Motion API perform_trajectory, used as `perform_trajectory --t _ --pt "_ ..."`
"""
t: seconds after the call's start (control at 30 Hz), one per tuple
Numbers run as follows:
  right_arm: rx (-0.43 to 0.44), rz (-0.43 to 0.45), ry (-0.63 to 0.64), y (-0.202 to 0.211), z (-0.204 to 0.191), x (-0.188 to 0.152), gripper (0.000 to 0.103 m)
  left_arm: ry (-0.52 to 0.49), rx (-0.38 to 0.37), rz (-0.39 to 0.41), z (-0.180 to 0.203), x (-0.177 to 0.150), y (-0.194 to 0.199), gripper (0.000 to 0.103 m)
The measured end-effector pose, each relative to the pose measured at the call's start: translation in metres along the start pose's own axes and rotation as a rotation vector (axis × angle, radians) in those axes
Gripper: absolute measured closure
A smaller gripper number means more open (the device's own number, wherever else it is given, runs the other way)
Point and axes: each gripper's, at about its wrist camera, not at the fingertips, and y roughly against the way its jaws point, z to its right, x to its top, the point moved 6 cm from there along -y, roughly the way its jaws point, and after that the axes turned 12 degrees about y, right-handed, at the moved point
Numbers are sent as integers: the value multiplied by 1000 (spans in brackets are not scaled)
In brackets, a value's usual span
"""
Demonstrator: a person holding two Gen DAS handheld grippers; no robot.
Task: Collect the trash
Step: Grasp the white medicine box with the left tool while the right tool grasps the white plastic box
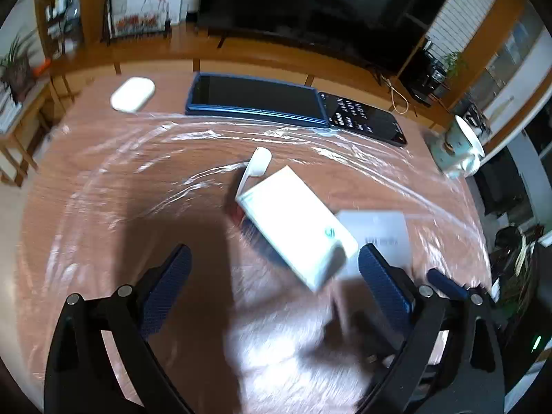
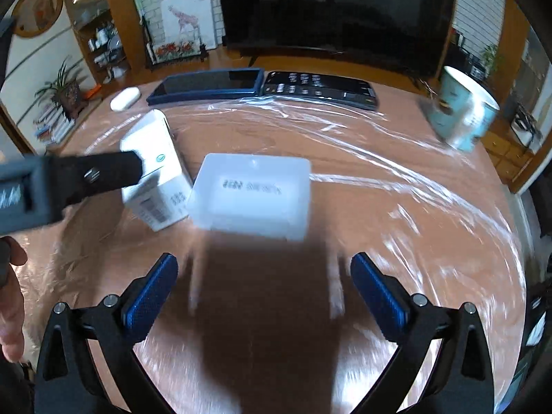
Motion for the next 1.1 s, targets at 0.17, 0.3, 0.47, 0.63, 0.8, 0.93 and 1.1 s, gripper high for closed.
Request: perform_trajectory --t 0.17,0.3,0.47,0.63,0.8,0.93,1.1 --pt "2 -17 27 -19 -6 11 4 71 -41 -64 -2 10 -23 4" --pt "-3 -14 47 -25 -7 17 4 66 -38 -69 3 18 -26 4" --pt "-13 3 57 -24 -6 21 14 52 -17 -77 7 21 -31 4" --pt "20 20 52 -24 -4 24 20 35 4 -89 5 20 -39 21" --pt "54 36 28 -19 0 18 20 50 -31 -82 -3 25 -34 38" --pt "73 38 16 -15 6 10 21 43 -47 -69 -10 25 -26 52" --pt "95 43 -5 -6 10 4 21 -15 -38 -59 -12 16 -19 54"
